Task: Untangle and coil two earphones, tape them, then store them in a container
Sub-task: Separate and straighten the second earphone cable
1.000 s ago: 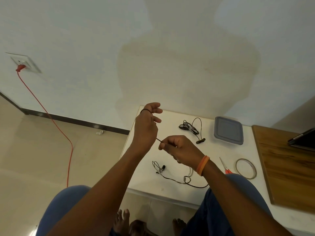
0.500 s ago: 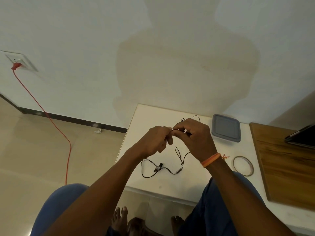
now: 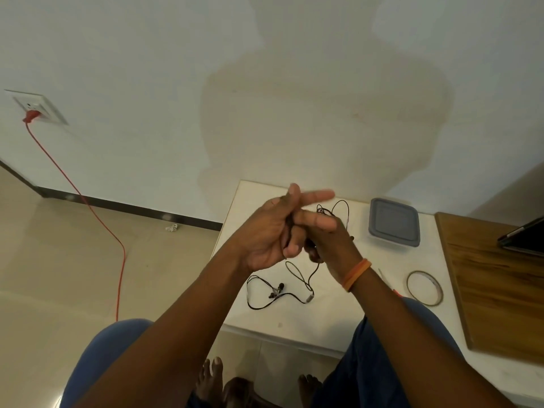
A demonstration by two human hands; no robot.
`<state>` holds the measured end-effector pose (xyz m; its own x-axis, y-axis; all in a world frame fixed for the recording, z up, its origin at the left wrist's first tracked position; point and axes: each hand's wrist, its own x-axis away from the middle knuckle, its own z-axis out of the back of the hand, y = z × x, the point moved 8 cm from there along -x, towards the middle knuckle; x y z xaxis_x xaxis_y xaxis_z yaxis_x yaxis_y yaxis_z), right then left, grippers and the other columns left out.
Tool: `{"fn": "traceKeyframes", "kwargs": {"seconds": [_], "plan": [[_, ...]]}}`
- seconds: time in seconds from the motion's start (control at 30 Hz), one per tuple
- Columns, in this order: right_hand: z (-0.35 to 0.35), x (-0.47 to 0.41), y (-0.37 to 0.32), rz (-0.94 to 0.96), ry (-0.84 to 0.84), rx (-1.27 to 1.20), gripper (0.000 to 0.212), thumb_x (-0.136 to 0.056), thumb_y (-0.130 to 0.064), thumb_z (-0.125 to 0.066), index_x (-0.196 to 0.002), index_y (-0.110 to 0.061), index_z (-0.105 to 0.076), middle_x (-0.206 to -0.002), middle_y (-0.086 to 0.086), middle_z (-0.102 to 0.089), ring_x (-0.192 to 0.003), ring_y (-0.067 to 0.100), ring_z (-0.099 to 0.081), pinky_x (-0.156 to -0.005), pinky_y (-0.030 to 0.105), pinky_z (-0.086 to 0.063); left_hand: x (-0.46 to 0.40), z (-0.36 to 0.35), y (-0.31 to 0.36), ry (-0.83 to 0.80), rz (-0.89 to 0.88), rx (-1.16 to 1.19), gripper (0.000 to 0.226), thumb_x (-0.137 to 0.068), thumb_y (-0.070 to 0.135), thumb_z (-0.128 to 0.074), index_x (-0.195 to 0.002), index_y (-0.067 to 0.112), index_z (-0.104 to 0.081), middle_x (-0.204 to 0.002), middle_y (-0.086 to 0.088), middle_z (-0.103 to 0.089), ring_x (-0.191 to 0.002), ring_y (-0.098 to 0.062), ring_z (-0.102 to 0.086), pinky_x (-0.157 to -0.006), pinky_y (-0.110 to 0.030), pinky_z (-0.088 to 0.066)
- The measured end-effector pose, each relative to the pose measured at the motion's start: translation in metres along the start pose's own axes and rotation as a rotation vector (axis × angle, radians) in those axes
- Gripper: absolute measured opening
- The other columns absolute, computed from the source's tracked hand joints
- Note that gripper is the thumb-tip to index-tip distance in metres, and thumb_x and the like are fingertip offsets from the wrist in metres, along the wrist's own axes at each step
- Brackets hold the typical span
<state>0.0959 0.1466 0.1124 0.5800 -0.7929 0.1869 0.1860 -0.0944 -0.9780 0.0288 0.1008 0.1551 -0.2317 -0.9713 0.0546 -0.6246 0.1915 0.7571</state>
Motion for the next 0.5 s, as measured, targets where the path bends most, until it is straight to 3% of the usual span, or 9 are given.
{"fn": "traceKeyframes", "kwargs": {"seconds": [0.07, 0.17, 0.27, 0.33, 0.4, 0.5], "plan": [[-0.017, 0.005, 0.007, -0.019, -0.077, 0.062, 0.037, -0.096, -0.034, -0.055, -0.061, -0.022, -0.06, -0.049, -0.003, -0.049, -0.044, 0.012, -0.035, -0.043, 0.019, -0.026, -0.001, 0.013, 0.011, 0.09, -0.097, 0.105, 0.039, -0.097, 0.03, -0.049, -0.135, 0.021, -0.057, -0.119, -0.016, -0.07, -0.051, -0.009, -0.067, -0.04, -0.016, -0.048], [-0.035, 0.014, 0.01, 0.024, -0.19, 0.175, 0.035, -0.1, -0.029, -0.052, -0.069, -0.029, -0.068, -0.05, -0.005, -0.045, -0.043, 0.005, -0.036, -0.04, 0.015, -0.03, 0.003, 0.04, 0.019, 0.332, -0.165, 0.026, 0.049, -0.098, 0.009, -0.052, -0.144, 0.022, -0.045, -0.14, -0.008, -0.056, -0.092, -0.022, -0.074, -0.05, -0.021, -0.055], [-0.035, 0.013, 0.01, 0.056, -0.183, 0.28, 0.023, -0.099, -0.027, -0.054, -0.092, -0.017, -0.073, -0.051, -0.008, -0.048, -0.045, 0.001, -0.042, -0.048, 0.012, -0.037, 0.011, 0.062, 0.024, 0.557, -0.193, -0.327, 0.052, -0.102, -0.001, -0.043, -0.149, 0.02, -0.039, -0.154, 0.003, -0.038, -0.121, -0.025, -0.062, -0.083, -0.042, -0.06], [-0.034, 0.013, 0.009, 0.109, -0.179, 0.418, 0.021, -0.097, -0.025, -0.056, -0.097, -0.015, -0.074, -0.058, -0.007, -0.056, -0.052, 0.003, -0.048, -0.057, 0.019, -0.044, 0.013, 0.064, 0.024, 0.611, -0.135, -0.66, 0.052, -0.103, 0.0, -0.035, -0.15, 0.024, -0.036, -0.158, 0.007, -0.032, -0.131, -0.021, -0.052, -0.096, -0.043, -0.054], [-0.031, 0.016, 0.005, 0.186, -0.17, 0.542, 0.018, -0.096, -0.025, -0.059, -0.097, -0.016, -0.075, -0.066, 0.001, -0.064, -0.057, 0.009, -0.053, -0.062, 0.028, -0.047, 0.012, 0.062, 0.02, 0.602, -0.062, -0.81, 0.055, -0.104, 0.003, -0.036, -0.153, 0.026, -0.029, -0.149, 0.004, -0.045, -0.118, -0.021, -0.062, -0.088, -0.034, -0.057], [-0.031, 0.023, -0.006, 0.324, -0.171, 0.602, 0.017, -0.092, -0.025, -0.061, -0.093, -0.017, -0.076, -0.068, -0.001, -0.069, -0.058, 0.011, -0.057, -0.061, 0.031, -0.05, 0.008, 0.06, 0.014, 0.604, -0.001, -1.12, 0.061, -0.103, 0.014, -0.045, -0.157, 0.018, -0.016, -0.113, 0.004, -0.071, -0.076, -0.019, -0.072, -0.07, -0.025, -0.057]]}}
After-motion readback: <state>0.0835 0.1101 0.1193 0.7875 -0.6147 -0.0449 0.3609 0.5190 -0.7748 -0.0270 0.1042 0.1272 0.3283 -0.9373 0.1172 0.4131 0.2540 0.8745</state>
